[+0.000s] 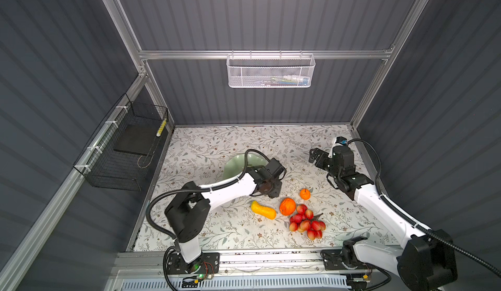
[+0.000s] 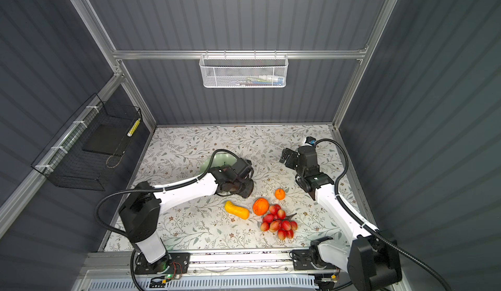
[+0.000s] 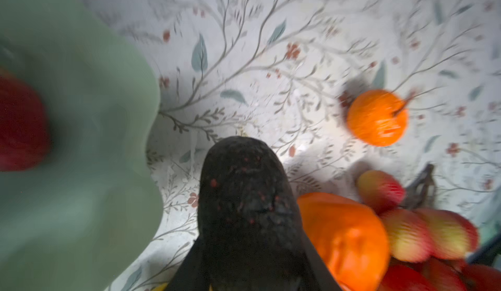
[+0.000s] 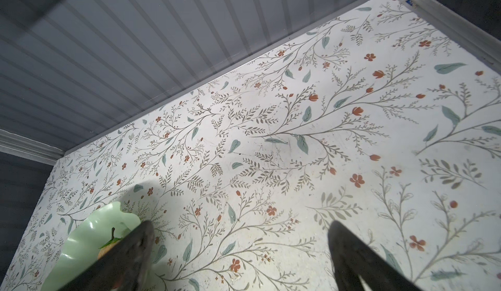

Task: Place and organize the fake fruits in the fruit bowl
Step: 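Place the avocado in the bowl beside the strawberry with the left gripper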

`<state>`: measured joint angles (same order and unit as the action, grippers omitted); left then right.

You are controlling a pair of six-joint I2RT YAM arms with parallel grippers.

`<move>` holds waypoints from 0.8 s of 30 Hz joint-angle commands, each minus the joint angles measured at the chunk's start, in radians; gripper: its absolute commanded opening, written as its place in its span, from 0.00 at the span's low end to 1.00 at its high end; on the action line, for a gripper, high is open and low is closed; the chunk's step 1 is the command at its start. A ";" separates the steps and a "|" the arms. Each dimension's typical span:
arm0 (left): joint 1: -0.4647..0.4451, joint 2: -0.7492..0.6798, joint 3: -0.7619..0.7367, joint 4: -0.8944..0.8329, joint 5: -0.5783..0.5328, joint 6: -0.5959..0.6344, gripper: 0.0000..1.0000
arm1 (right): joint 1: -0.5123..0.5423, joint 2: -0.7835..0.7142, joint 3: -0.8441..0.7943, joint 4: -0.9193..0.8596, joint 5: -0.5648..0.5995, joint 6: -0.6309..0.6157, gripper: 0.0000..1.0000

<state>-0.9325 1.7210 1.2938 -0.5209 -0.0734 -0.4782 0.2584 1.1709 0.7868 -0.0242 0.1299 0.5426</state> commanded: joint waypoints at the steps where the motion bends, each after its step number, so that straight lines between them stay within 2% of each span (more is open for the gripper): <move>1: 0.040 -0.133 0.056 -0.042 -0.059 0.056 0.34 | -0.007 -0.007 0.014 -0.002 -0.010 0.000 0.99; 7: 0.236 -0.256 -0.014 -0.087 -0.067 0.127 0.34 | -0.007 0.012 0.027 -0.016 -0.027 -0.004 0.99; 13: 0.395 -0.217 -0.076 -0.040 -0.033 0.178 0.34 | -0.007 0.041 0.051 -0.072 -0.061 -0.002 0.99; 17: 0.457 -0.113 -0.078 0.034 0.007 0.186 0.34 | -0.006 0.069 0.065 -0.146 -0.094 0.001 0.99; 24: 0.489 0.027 -0.054 0.115 0.054 0.178 0.33 | -0.004 0.042 0.009 -0.181 -0.139 0.016 0.99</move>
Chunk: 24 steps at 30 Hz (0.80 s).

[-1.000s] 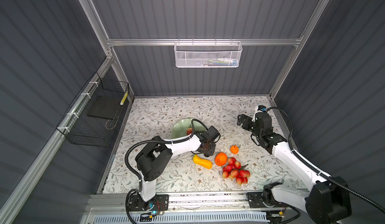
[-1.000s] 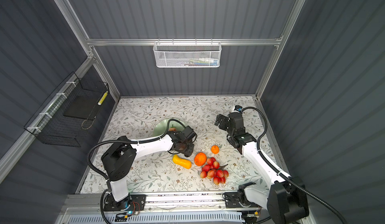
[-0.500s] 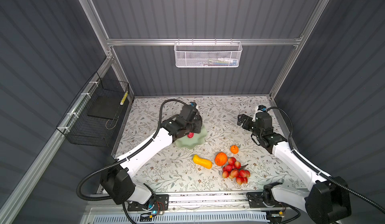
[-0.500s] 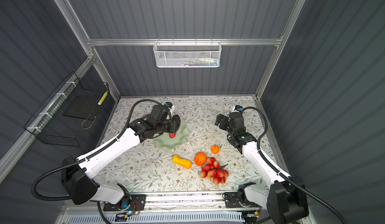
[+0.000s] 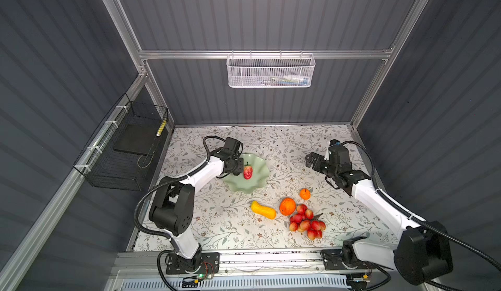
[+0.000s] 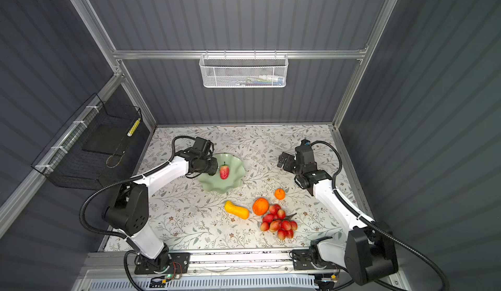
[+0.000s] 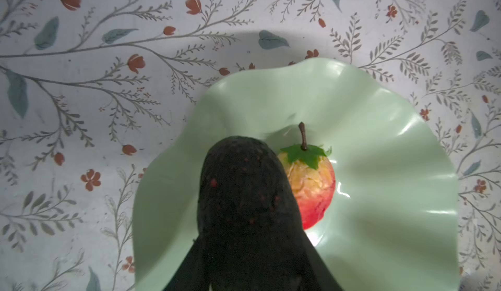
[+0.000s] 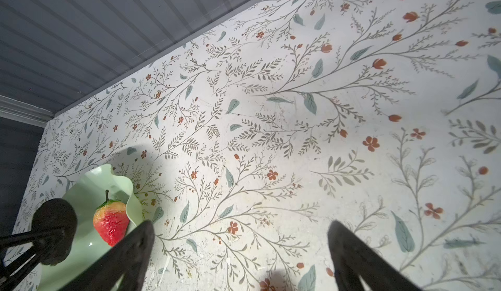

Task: Place and organize the fake fruits in the fruit bowl
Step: 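Place the avocado in the bowl beside the strawberry with the left gripper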

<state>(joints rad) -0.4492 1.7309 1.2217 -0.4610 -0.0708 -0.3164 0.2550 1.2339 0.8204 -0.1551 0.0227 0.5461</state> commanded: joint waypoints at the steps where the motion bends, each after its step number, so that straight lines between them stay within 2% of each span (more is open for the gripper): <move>1: 0.006 0.038 0.025 0.054 0.057 0.016 0.33 | 0.000 -0.025 -0.033 -0.057 -0.037 0.014 0.99; 4: 0.006 0.093 0.045 0.032 0.048 0.006 0.35 | 0.001 -0.035 -0.052 -0.087 -0.058 0.011 0.98; 9: 0.007 0.117 0.025 0.037 0.037 -0.015 0.49 | 0.033 -0.058 -0.090 -0.157 -0.062 0.025 0.94; 13: 0.006 0.106 0.023 0.051 0.058 -0.028 0.69 | 0.082 -0.074 -0.126 -0.204 -0.038 0.055 0.92; 18: 0.006 0.030 0.025 0.092 0.071 -0.040 0.80 | 0.168 -0.074 -0.166 -0.228 -0.011 0.120 0.90; 21: 0.007 -0.049 0.029 0.132 0.061 -0.044 0.86 | 0.213 -0.061 -0.189 -0.258 0.014 0.161 0.89; 24: 0.006 -0.156 0.001 0.206 0.043 -0.044 0.90 | 0.227 -0.042 -0.217 -0.216 0.019 0.191 0.87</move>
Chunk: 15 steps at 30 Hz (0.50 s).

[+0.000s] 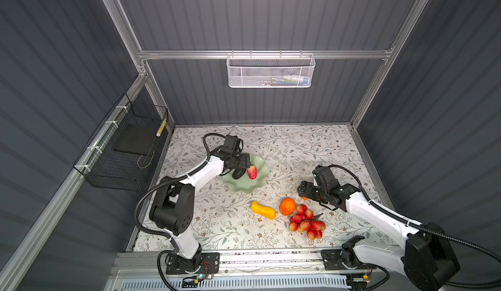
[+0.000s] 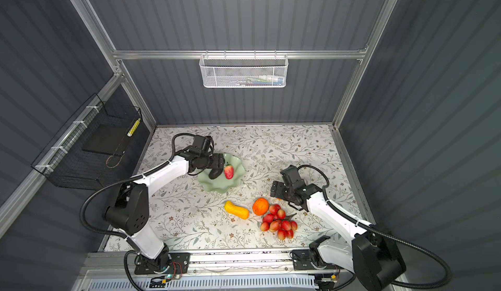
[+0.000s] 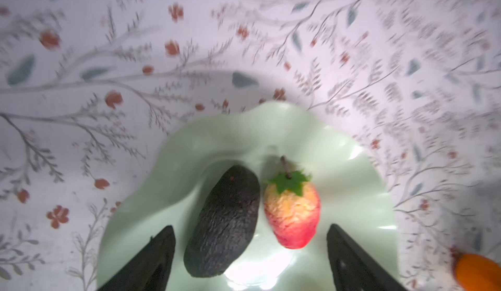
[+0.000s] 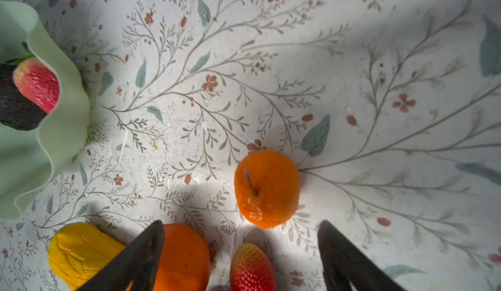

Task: Place and organize the fake fruits in the fruit bowl
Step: 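Grasp the small tangerine with the right gripper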

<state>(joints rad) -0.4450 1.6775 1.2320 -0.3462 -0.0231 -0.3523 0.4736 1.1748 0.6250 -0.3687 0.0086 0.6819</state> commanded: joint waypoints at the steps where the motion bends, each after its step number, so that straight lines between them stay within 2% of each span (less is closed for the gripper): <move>1: 0.002 -0.144 -0.027 0.120 -0.020 -0.011 0.92 | 0.010 0.028 -0.024 0.013 0.042 0.056 0.87; 4: 0.002 -0.252 -0.078 0.183 -0.082 -0.010 0.99 | 0.011 0.078 -0.014 0.032 0.064 0.052 0.86; 9: 0.002 -0.406 -0.193 0.235 -0.211 -0.015 1.00 | 0.011 0.167 0.005 0.089 0.070 0.041 0.83; 15: 0.002 -0.531 -0.317 0.223 -0.320 -0.076 1.00 | 0.010 0.241 0.017 0.137 0.072 0.022 0.73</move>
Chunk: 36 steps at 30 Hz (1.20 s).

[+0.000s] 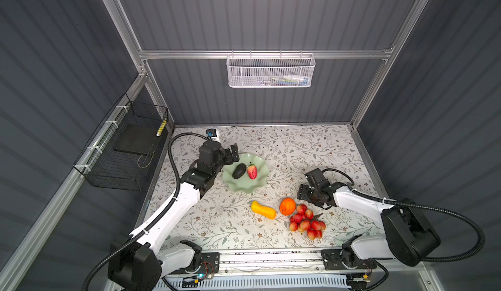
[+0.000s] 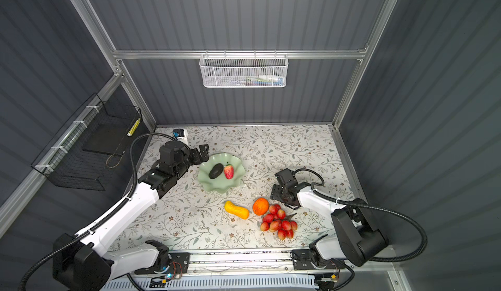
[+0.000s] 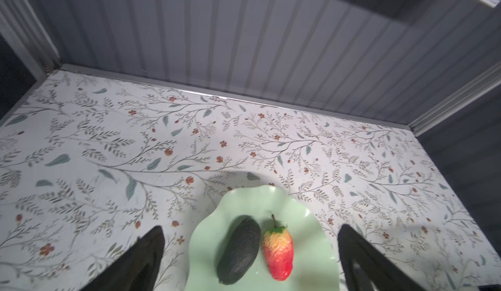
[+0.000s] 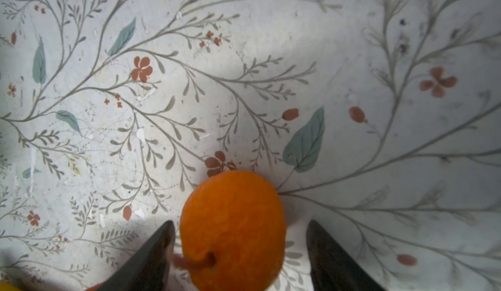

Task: Place and organize the fake fruits in the fruit bowl
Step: 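Grasp the small tangerine with the right gripper, then place the tangerine in the bowl and open the right gripper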

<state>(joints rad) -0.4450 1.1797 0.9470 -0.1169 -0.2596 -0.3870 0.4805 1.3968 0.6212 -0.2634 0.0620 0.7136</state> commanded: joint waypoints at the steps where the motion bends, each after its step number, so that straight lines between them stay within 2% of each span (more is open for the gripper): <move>1: 0.002 -0.044 -0.048 -0.008 -0.089 -0.053 1.00 | 0.004 0.028 0.025 0.034 0.021 -0.015 0.71; 10: 0.003 -0.078 -0.100 -0.032 -0.118 -0.094 1.00 | 0.011 0.022 0.091 0.007 0.063 -0.096 0.43; 14: 0.002 -0.090 -0.117 -0.033 -0.127 -0.094 1.00 | 0.076 -0.005 0.195 -0.011 0.099 -0.154 0.38; 17: 0.003 -0.102 -0.130 -0.045 -0.136 -0.100 1.00 | 0.137 0.037 0.303 -0.006 0.088 -0.176 0.37; 21: 0.002 -0.133 -0.146 -0.076 -0.149 -0.110 1.00 | 0.241 0.178 0.480 0.000 0.092 -0.223 0.37; 26: 0.002 -0.202 -0.163 -0.125 -0.184 -0.108 1.00 | 0.312 0.353 0.660 0.021 0.054 -0.265 0.38; 31: 0.002 -0.275 -0.184 -0.147 -0.212 -0.099 1.00 | 0.338 0.528 0.810 -0.016 0.045 -0.305 0.39; 36: 0.003 -0.303 -0.198 -0.163 -0.226 -0.107 1.00 | 0.345 0.638 0.902 -0.056 0.049 -0.328 0.43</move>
<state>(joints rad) -0.4450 0.8890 0.7658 -0.2420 -0.4572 -0.4839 0.8211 1.9980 1.4738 -0.2649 0.1047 0.4183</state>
